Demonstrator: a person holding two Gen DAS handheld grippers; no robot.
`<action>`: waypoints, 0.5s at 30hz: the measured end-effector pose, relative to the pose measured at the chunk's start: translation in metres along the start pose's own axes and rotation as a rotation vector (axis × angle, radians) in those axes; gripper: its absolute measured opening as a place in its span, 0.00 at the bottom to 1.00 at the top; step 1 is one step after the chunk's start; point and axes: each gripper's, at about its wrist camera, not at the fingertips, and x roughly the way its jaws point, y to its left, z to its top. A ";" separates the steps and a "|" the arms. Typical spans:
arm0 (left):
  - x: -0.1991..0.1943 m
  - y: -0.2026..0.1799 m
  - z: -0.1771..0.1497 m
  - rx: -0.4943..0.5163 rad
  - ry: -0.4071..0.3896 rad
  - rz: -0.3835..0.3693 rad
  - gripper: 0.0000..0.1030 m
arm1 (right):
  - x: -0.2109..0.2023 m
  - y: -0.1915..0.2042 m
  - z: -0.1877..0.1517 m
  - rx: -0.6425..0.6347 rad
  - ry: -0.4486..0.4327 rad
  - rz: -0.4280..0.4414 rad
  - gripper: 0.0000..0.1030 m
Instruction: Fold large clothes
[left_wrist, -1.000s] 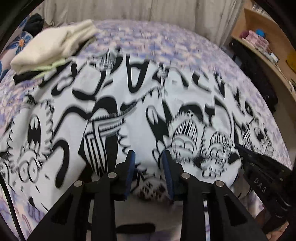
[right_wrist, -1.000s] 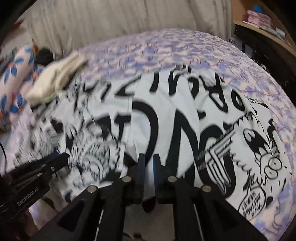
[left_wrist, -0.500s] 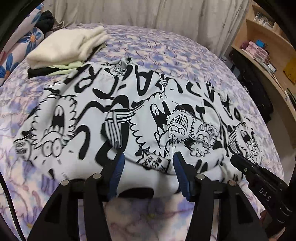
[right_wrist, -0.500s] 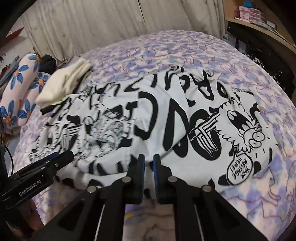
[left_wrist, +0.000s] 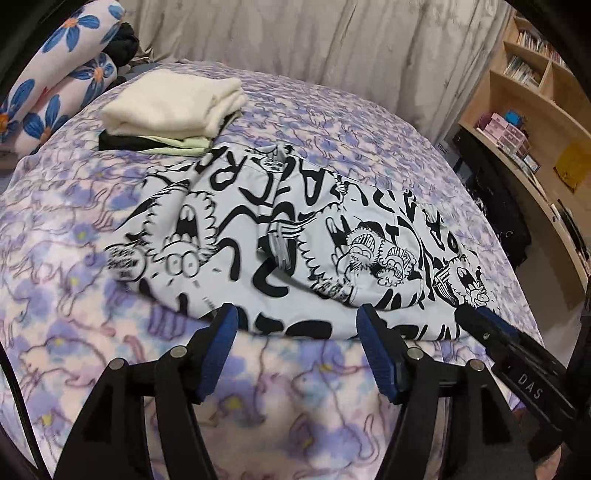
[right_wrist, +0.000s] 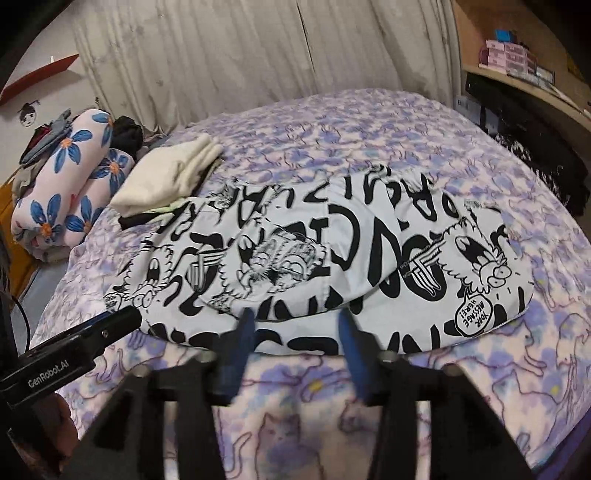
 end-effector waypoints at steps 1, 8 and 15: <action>-0.003 0.005 -0.003 -0.006 -0.001 -0.007 0.68 | -0.002 0.004 -0.001 -0.012 -0.008 -0.003 0.48; -0.002 0.052 -0.023 -0.138 0.002 -0.185 0.83 | 0.000 0.018 -0.007 -0.051 -0.031 -0.011 0.48; 0.041 0.101 -0.034 -0.316 0.021 -0.215 0.83 | 0.025 0.031 -0.009 -0.077 -0.004 0.010 0.48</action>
